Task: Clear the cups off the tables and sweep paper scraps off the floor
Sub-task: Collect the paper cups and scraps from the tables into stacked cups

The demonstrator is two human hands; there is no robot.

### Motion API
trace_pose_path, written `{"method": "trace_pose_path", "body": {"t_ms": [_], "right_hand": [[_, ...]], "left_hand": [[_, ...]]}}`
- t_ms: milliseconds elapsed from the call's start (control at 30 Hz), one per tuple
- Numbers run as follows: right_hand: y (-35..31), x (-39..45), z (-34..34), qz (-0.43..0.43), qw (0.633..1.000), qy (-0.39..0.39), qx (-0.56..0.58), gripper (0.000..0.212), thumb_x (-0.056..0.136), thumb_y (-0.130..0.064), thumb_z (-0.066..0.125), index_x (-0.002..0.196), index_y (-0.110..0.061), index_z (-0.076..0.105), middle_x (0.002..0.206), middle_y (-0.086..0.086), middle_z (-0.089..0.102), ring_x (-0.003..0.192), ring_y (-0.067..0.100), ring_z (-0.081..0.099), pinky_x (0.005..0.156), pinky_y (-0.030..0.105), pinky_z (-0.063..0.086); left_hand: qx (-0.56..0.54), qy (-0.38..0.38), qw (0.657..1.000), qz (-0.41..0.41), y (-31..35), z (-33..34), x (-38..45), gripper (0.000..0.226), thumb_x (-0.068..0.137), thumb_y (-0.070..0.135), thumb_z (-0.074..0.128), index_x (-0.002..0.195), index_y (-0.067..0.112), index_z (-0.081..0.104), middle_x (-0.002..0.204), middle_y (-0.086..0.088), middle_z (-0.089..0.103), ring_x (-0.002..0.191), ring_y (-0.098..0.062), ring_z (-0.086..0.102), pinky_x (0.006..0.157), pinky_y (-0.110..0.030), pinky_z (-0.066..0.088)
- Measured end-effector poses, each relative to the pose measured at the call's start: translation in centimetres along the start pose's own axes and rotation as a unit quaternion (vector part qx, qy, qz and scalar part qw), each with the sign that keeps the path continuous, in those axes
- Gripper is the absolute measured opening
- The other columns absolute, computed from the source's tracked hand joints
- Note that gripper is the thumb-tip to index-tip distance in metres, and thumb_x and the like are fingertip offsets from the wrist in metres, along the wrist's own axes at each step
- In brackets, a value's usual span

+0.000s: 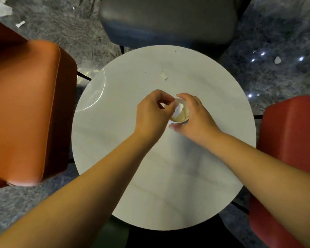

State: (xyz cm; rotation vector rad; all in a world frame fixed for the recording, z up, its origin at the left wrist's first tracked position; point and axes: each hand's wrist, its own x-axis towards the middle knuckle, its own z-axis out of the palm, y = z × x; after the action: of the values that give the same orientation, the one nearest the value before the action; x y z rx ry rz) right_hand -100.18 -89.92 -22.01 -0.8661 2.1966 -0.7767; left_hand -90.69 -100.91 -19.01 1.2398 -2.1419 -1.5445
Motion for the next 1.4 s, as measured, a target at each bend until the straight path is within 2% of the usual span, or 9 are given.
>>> {"method": "trace_pose_path", "body": {"t_ms": [100, 200, 533, 700, 900, 1033, 1133, 1267, 1400], "right_hand": [[0.3, 0.1, 0.1, 0.001, 1.0, 0.021, 0.008, 0.087, 0.067, -0.028, 0.086, 0.139, -0.029, 0.037, 0.138, -0.002, 0.041, 0.119, 0.019, 0.051, 0.088, 0.024, 0.045], [1.0, 0.2, -0.4, 0.005, 0.999, 0.04, 0.017, 0.088, 0.064, -0.029, 0.087, 0.137, -0.029, 0.039, 0.137, -0.002, 0.042, 0.117, 0.018, 0.051, 0.086, 0.022, 0.041], [2.3, 0.5, -2.3, 0.008, 0.996, 0.073, 0.041, 0.089, 0.063, -0.032, 0.088, 0.137, -0.032, 0.037, 0.135, -0.008, 0.041, 0.11, 0.005, 0.045, 0.084, 0.019, 0.04], [3.1, 0.5, -2.8, 0.015, 0.996, 0.075, 0.049, 0.09, 0.065, -0.031, 0.087, 0.139, -0.033, 0.036, 0.136, -0.008, 0.04, 0.109, 0.003, 0.042, 0.082, 0.017, 0.04], [3.8, 0.0, -3.2, 0.021, 0.996, 0.07, 0.058, 0.088, 0.065, -0.03, 0.087, 0.137, -0.034, 0.036, 0.135, -0.007, 0.04, 0.112, 0.009, 0.047, 0.085, 0.023, 0.044], [4.2, -0.2, -3.3, 0.021, 0.996, 0.069, 0.05, 0.087, 0.066, -0.029, 0.087, 0.138, -0.032, 0.036, 0.136, -0.004, 0.04, 0.116, 0.015, 0.048, 0.086, 0.022, 0.042], [4.2, -0.5, -3.2, 0.02, 0.996, 0.067, 0.054, 0.086, 0.065, -0.028, 0.087, 0.136, -0.032, 0.037, 0.136, -0.004, 0.041, 0.117, 0.016, 0.05, 0.087, 0.023, 0.043], [4.3, -1.0, -3.4, 0.019, 0.995, 0.072, 0.064, 0.083, 0.066, -0.028, 0.085, 0.133, -0.033, 0.038, 0.133, -0.006, 0.042, 0.114, 0.013, 0.05, 0.085, 0.024, 0.047], [4.4, -2.4, -4.2, 0.019, 0.994, 0.088, 0.065, 0.086, 0.067, -0.028, 0.086, 0.137, -0.032, 0.035, 0.136, -0.004, 0.039, 0.11, 0.008, 0.044, 0.087, 0.022, 0.04]], "left_hand": [[0.032, -0.006, 0.999, 0.042, 0.2, 0.1, 1.3, 0.009, 0.085, 0.028, 0.071, 0.089, 0.033, 0.066, 0.091, 0.018, 0.065, 0.074, 0.005, 0.055, 0.065, -0.006, 0.04], [0.033, 0.049, 0.998, 0.005, -0.8, -0.1, 4.8, 0.004, 0.091, 0.024, 0.066, 0.095, 0.026, 0.067, 0.089, 0.017, 0.065, 0.079, 0.005, 0.059, 0.074, -0.012, 0.045], [0.19, 0.039, 0.98, -0.048, -2.6, 4.0, 14.0, 0.038, 0.091, 0.035, 0.067, 0.125, 0.022, 0.056, 0.131, -0.002, 0.05, 0.107, -0.018, 0.055, 0.091, -0.024, 0.048], [0.233, 0.04, 0.97, -0.058, -2.6, 5.0, 14.5, 0.024, 0.092, 0.026, 0.066, 0.113, 0.016, 0.06, 0.105, 0.0, 0.05, 0.087, -0.015, 0.048, 0.079, -0.022, 0.041], [0.09, 0.031, 0.992, -0.08, -0.6, 4.3, 11.5, 0.015, 0.099, 0.014, 0.051, 0.099, 0.017, 0.066, 0.096, 0.0, 0.065, 0.085, -0.016, 0.062, 0.077, -0.022, 0.05], [0.051, 0.028, 0.998, 0.033, 2.2, 4.5, 7.0, 0.011, 0.095, 0.023, 0.062, 0.097, 0.024, 0.073, 0.099, 0.006, 0.067, 0.085, -0.006, 0.061, 0.075, -0.009, 0.048], [0.078, -0.037, 0.992, 0.093, 3.2, 4.8, 3.8, 0.009, 0.091, 0.022, 0.067, 0.093, 0.027, 0.075, 0.096, 0.007, 0.062, 0.082, 0.003, 0.055, 0.068, -0.004, 0.039], [0.067, -0.149, 0.984, 0.073, 3.2, 4.4, 2.1, 0.019, 0.091, 0.019, 0.066, 0.105, 0.029, 0.074, 0.104, 0.008, 0.064, 0.077, 0.004, 0.054, 0.07, -0.006, 0.039], [0.053, -0.057, 0.997, -0.002, 2.5, 3.0, 2.2, 0.022, 0.096, 0.019, 0.056, 0.104, 0.033, 0.071, 0.105, 0.009, 0.069, 0.082, -0.002, 0.059, 0.073, -0.014, 0.048]]}}
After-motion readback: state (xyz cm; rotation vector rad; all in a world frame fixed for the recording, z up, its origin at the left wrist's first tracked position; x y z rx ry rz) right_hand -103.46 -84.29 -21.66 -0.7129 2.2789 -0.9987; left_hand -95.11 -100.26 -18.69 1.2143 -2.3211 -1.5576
